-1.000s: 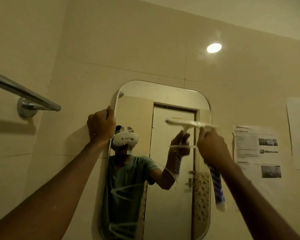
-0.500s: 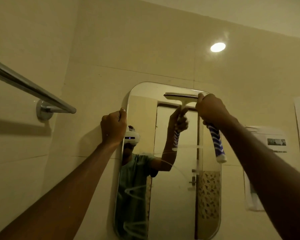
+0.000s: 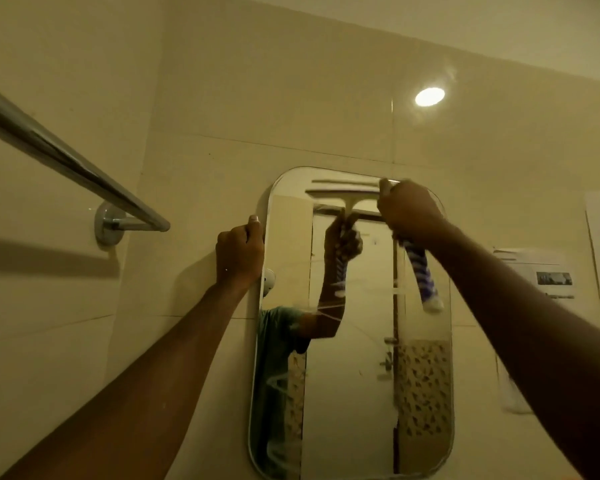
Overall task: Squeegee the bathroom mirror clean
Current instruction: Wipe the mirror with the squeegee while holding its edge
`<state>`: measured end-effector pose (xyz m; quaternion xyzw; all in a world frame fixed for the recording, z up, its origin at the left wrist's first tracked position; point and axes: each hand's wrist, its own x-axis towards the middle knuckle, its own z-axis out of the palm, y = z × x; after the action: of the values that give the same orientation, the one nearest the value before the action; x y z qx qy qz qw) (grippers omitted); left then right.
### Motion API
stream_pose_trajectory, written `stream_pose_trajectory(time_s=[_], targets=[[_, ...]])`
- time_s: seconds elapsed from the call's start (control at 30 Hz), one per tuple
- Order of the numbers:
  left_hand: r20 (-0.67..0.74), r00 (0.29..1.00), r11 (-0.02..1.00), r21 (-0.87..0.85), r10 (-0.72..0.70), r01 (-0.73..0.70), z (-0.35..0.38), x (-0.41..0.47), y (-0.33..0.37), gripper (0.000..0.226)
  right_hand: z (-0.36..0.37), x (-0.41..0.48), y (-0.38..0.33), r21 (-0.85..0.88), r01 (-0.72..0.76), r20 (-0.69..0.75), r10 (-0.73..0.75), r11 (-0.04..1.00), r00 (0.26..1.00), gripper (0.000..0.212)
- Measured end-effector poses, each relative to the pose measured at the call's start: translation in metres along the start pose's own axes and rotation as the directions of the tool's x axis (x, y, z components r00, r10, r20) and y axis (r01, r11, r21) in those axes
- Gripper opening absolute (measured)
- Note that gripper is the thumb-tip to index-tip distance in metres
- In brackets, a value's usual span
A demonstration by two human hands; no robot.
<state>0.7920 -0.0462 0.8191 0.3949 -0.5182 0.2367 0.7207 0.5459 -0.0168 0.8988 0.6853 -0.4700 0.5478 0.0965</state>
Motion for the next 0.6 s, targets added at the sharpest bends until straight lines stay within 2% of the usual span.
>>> stream_pose_trajectory(time_s=[0.1,0.2,0.27,0.37,0.47,0.6], targets=[[0.072,0.994,0.989,-0.118,-0.084,0.093,-0.003,0.002,-0.003,0.065,0.009,0.019,-0.022,0.011,-0.032,0.033,0.032,0.999,0.999,0.026],[0.148,0.982,0.977,-0.164,-0.113,0.137,-0.006,0.006,-0.004,0.077,0.037,-0.021,-0.006,0.083,-0.074,0.027,0.072,0.994,0.997,0.039],[0.177,0.978,0.972,-0.183,-0.114,0.147,-0.008,0.006,-0.001,0.081,0.055,-0.066,0.011,0.138,-0.094,0.053,0.087,0.986,0.995,0.039],[0.209,0.972,0.972,-0.183,-0.111,0.150,-0.012,0.004,0.003,0.078,0.074,-0.123,0.026,0.077,-0.127,0.144,0.115,0.989,0.983,0.043],[0.206,0.966,0.956,-0.211,-0.159,0.202,-0.014,0.003,0.007,0.069,0.065,-0.113,0.021,0.036,-0.173,0.206,0.162,0.984,0.965,0.043],[0.225,0.943,0.923,-0.243,-0.246,0.298,-0.013,0.005,0.007,0.059,0.034,-0.027,-0.023,-0.011,0.029,0.042,-0.029,1.000,0.999,0.029]])
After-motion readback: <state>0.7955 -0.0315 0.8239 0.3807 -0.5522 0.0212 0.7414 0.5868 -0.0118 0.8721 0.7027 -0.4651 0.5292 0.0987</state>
